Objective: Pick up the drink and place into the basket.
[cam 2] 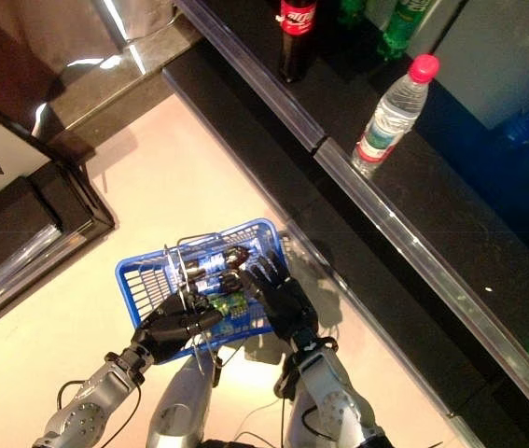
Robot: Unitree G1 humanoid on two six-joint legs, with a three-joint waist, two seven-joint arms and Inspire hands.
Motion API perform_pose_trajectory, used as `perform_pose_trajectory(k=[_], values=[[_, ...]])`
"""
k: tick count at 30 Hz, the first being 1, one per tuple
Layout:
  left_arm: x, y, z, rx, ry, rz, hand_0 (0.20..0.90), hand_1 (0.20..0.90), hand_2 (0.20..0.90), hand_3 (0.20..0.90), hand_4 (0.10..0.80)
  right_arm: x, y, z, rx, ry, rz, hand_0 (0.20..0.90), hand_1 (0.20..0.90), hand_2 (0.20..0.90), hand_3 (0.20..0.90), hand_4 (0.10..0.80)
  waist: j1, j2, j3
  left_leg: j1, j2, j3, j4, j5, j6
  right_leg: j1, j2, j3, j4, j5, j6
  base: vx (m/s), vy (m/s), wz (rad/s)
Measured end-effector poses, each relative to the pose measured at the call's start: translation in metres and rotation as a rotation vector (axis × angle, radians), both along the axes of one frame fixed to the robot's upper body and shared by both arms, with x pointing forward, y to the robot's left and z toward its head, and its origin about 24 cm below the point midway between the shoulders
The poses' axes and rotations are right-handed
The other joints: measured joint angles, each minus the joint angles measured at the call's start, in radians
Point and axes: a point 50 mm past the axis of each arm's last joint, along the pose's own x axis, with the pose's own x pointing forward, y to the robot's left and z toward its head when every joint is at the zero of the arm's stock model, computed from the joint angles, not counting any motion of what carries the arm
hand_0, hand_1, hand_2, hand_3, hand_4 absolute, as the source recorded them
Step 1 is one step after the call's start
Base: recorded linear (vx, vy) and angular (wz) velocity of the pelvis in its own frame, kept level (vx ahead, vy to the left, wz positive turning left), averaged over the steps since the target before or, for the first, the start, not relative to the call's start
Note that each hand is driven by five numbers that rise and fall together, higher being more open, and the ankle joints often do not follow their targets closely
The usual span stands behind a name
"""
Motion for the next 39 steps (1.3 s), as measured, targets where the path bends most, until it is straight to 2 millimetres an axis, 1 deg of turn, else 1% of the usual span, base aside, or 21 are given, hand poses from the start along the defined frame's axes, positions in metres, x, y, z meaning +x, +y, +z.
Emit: perform_pose_trajectory(k=[1,3,6,8,11,12,14,15,16,19,20,22,24,26,27,28,30,31,32,37,39], values=[[-0.001,0.004,-0.002,0.015,0.015,0.039,0.3,0.3,0.3,0.2,0.1,-0.003,0.0,0.002,-0.007,-0.027,0.029,0.9,0.9,0.9,0.9,0.8,-0.004,-0.017,-0.008,0.004,0.007,0.015,0.0,-0.006,0.007,0.0,0.008,0.015,-0.013,0.008,0.0,0.038,-0.003,-0.24],[-0.001,0.007,-0.007,0.019,0.042,0.079,0.3,0.3,0.3,0.2,0.1,-0.005,0.001,0.003,-0.021,-0.04,0.053,0.9,0.9,0.9,0.9,0.8,-0.007,-0.025,-0.012,0.015,0.013,0.029,-0.007,-0.008,0.009,0.006,0.014,0.027,-0.03,0.018,0.001,0.052,-0.005,-0.27],[-0.008,0.019,-0.022,0.062,0.15,0.193,0.3,0.3,0.3,0.2,0.1,-0.011,0.004,-0.001,-0.027,-0.046,0.112,0.9,0.9,0.9,0.9,0.8,-0.024,-0.055,-0.03,0.057,0.022,0.058,-0.038,-0.009,0.01,0.034,0.021,0.052,-0.071,0.037,0.006,0.063,0.003,-0.27],[-0.012,0.028,-0.034,0.081,0.222,0.274,0.3,0.3,0.3,0.2,0.1,-0.016,0.002,-0.005,-0.049,-0.033,0.11,0.9,0.9,0.9,0.9,0.8,-0.03,-0.078,-0.05,0.081,0.029,0.083,-0.053,-0.009,0.01,0.047,0.03,0.075,-0.101,0.052,0.008,0.075,0.016,-0.34],[-0.024,0.036,-0.054,0.091,0.338,0.374,0.3,0.3,0.3,0.2,0.1,-0.025,-0.007,-0.015,-0.086,0.013,0.082,0.9,0.9,0.9,0.9,0.8,-0.06,-0.101,-0.082,0.115,0.036,0.106,-0.083,-0.009,0.012,0.079,0.036,0.09,-0.154,0.073,0.016,0.052,0.008,-0.25],[-0.03,0.036,-0.063,0.093,0.387,0.403,0.3,0.3,0.3,0.2,0.1,-0.029,-0.011,-0.02,-0.13,0.024,0.073,0.9,0.9,0.9,0.9,0.8,-0.067,-0.107,-0.101,0.128,0.036,0.116,-0.094,-0.01,0.014,0.088,0.04,0.104,-0.174,0.084,0.021,0.04,0.002,-0.32],[-0.044,0.036,-0.076,0.103,0.468,0.441,0.3,0.3,0.3,0.2,0.1,-0.035,-0.019,-0.025,-0.186,0.043,0.055,0.9,0.9,0.9,0.9,0.8,-0.087,-0.112,-0.13,0.151,0.036,0.133,-0.11,-0.014,0.02,0.119,0.045,0.112,-0.223,0.106,0.027,0.059,-0.013,-0.26],[-0.051,0.038,-0.083,0.116,0.502,0.465,0.3,0.3,0.3,0.2,0.1,-0.041,-0.026,-0.033,-0.237,0.074,0.041,0.9,0.9,0.9,0.9,0.8,-0.102,-0.115,-0.152,0.172,0.036,0.143,-0.125,-0.015,0.022,0.144,0.048,0.12,-0.257,0.119,0.032,0.057,-0.016,-0.24],[-0.056,0.04,-0.088,0.115,0.531,0.485,0.3,0.3,0.3,0.2,0.1,-0.044,-0.031,-0.04,-0.266,0.104,0.032,0.9,0.9,0.9,0.9,0.8,-0.104,-0.116,-0.173,0.184,0.035,0.157,-0.131,-0.018,0.025,0.152,0.049,0.129,-0.272,0.124,0.035,0.048,-0.004,-0.28],[-0.073,0.041,-0.108,0.109,0.637,0.554,0.3,0.3,0.3,0.2,0.1,-0.054,-0.043,-0.064,-0.357,0.209,0.008,0.9,0.9,0.9,0.9,0.8,-0.138,-0.11,-0.243,0.219,0.032,0.179,-0.16,-0.021,0.028,0.185,0.049,0.14,-0.325,0.141,0.042,0.055,-0.023,-0.2],[-0.081,0.041,-0.118,0.097,0.685,0.589,0.3,0.3,0.3,0.2,0.1,-0.058,-0.046,-0.076,-0.387,0.259,-0.001,0.9,0.9,0.9,0.9,0.8,-0.135,-0.106,-0.273,0.237,0.033,0.195,-0.174,-0.022,0.028,0.195,0.054,0.158,-0.341,0.15,0.044,0.038,-0.031,-0.34],[-0.093,0.04,-0.131,0.103,0.782,0.638,0.3,0.3,0.3,0.2,0.1,-0.07,-0.054,-0.098,-0.505,0.378,-0.026,0.9,0.9,0.9,0.9,0.8,-0.152,-0.095,-0.328,0.254,0.032,0.205,-0.187,-0.023,0.029,0.218,0.056,0.163,-0.373,0.162,0.047,0.023,-0.022,-0.19],[-0.096,0.041,-0.133,0.111,0.796,0.646,0.3,0.3,0.3,0.2,0.1,-0.08,-0.062,-0.112,-0.615,0.456,-0.043,0.9,0.9,0.9,0.9,0.8,-0.163,-0.095,-0.337,0.262,0.033,0.209,-0.187,-0.023,0.029,0.23,0.059,0.164,-0.387,0.17,0.047,0.008,-0.015,-0.05],[-0.105,0.04,-0.139,0.123,0.835,0.665,0.3,0.3,0.3,0.2,0.1,-0.1,-0.075,-0.136,-0.716,0.602,-0.066,0.9,0.9,0.9,0.9,0.8,-0.164,-0.088,-0.363,0.271,0.034,0.217,-0.187,-0.028,0.029,0.249,0.063,0.174,-0.419,0.185,0.048,0.019,-0.033,-0.11],[-0.105,0.04,-0.139,0.123,0.835,0.665,0.3,0.3,0.3,0.2,0.1,-0.1,-0.075,-0.136,-0.716,0.602,-0.066,0.9,0.9,0.9,0.9,0.8,-0.164,-0.088,-0.363,0.271,0.034,0.217,-0.187,-0.028,0.029,0.249,0.063,0.174,-0.419,0.185,0.048,0.037,-0.042,-0.09],[-0.115,0.043,-0.145,0.133,0.879,0.7,0.3,0.3,0.3,0.2,0.1,-0.123,-0.082,-0.159,-0.803,0.761,-0.058,0.9,0.9,0.9,0.9,0.8,-0.166,-0.078,-0.392,0.285,0.035,0.22,-0.188,-0.033,0.027,0.268,0.065,0.178,-0.44,0.189,0.047,0.034,-0.031,-0.06],[-0.119,0.045,-0.149,0.169,0.912,0.69,0.3,0.3,0.3,0.2,0.1,-0.148,-0.084,-0.176,-0.884,0.893,-0.02,0.9,0.9,0.9,0.9,0.8,-0.165,-0.073,-0.416,0.294,0.036,0.22,-0.188,-0.034,0.025,0.283,0.067,0.177,-0.457,0.197,0.046,0.023,-0.014,-0.03],[-0.122,0.045,-0.15,0.182,0.928,0.686,0.3,0.3,0.3,0.2,0.1,-0.158,-0.085,-0.181,-0.905,0.946,-0.01,0.9,0.9,0.9,0.9,0.8,-0.166,-0.069,-0.423,0.299,0.036,0.222,-0.189,-0.038,0.026,0.286,0.068,0.179,-0.463,0.199,0.046,0.026,0.009,-0.08],[-0.126,0.046,-0.152,0.193,0.939,0.688,0.3,0.3,0.3,0.2,0.1,-0.164,-0.086,-0.184,-0.891,0.986,-0.043,0.9,0.9,0.9,0.9,0.8,-0.169,-0.064,-0.432,0.3,0.037,0.228,-0.19,-0.043,0.031,0.285,0.068,0.181,-0.466,0.202,0.045,0.019,0.008,-0.13],[-0.136,0.046,-0.155,0.206,0.977,0.701,0.3,0.3,0.3,0.2,0.1,-0.175,-0.086,-0.189,-0.881,1.034,-0.079,0.9,0.9,0.9,0.9,0.8,-0.185,-0.059,-0.467,0.305,0.038,0.24,-0.19,-0.046,0.031,0.291,0.068,0.184,-0.479,0.211,0.046,0.005,0.003,-0.03],[-0.137,0.046,-0.156,0.206,0.982,0.706,0.3,0.3,0.3,0.2,0.1,-0.175,-0.085,-0.19,-0.862,1.045,-0.1,0.9,0.9,0.9,0.9,0.8,-0.185,-0.059,-0.467,0.313,0.038,0.243,-0.19,-0.049,0.03,0.299,0.068,0.188,-0.479,0.21,0.046,0.008,0.012,-0.06]])
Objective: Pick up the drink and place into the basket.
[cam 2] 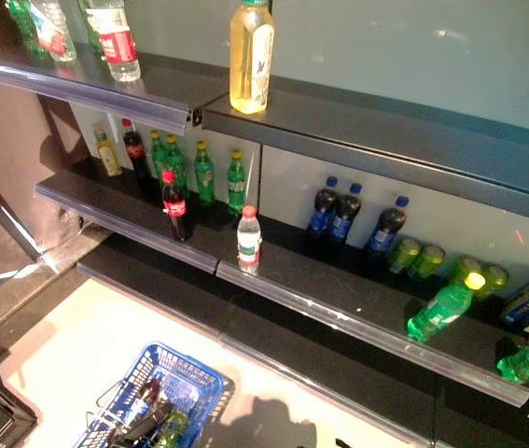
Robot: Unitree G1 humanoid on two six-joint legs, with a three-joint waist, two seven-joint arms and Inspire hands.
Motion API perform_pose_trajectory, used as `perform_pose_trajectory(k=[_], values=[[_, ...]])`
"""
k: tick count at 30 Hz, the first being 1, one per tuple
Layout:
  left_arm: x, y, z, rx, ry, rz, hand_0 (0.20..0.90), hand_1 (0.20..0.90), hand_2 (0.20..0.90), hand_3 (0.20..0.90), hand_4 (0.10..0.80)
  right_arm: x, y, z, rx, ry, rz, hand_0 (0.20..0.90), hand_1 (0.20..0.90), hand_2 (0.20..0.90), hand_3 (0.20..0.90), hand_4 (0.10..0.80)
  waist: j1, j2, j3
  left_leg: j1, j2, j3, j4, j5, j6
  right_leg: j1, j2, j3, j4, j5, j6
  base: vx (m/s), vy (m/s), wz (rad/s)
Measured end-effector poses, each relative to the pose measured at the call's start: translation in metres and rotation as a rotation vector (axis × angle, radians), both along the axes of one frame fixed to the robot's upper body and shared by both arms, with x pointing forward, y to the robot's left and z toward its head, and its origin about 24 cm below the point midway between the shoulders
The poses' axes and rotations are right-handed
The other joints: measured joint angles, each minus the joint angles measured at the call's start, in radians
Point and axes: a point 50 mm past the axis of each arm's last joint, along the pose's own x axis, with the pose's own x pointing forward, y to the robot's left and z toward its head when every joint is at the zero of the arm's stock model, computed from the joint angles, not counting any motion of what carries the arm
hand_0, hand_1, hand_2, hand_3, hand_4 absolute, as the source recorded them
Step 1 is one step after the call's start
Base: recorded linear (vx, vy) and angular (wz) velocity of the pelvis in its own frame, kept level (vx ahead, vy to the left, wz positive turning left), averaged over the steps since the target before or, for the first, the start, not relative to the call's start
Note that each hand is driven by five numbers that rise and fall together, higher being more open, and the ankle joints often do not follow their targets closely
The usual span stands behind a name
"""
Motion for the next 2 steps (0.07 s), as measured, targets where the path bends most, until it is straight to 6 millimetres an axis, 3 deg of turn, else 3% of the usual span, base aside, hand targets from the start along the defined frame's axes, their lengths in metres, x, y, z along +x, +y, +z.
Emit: perform_pose_trajectory(k=[2], values=[[0.0004,-0.0001,0.0,-0.001,-0.003,0.001,0.3,0.3,0.3,0.2,0.1,-0.0013,-0.0002,-0.0004,0.001,0.002,-0.01,0.9,0.9,0.9,0.9,0.8,-0.002,0.001,-0.001,0.001,0.0,0.001,0.0,-0.001,0.0,-0.001,0.0,0.004,0.0,0.0,0.0,0.001,0.008,-0.05]])
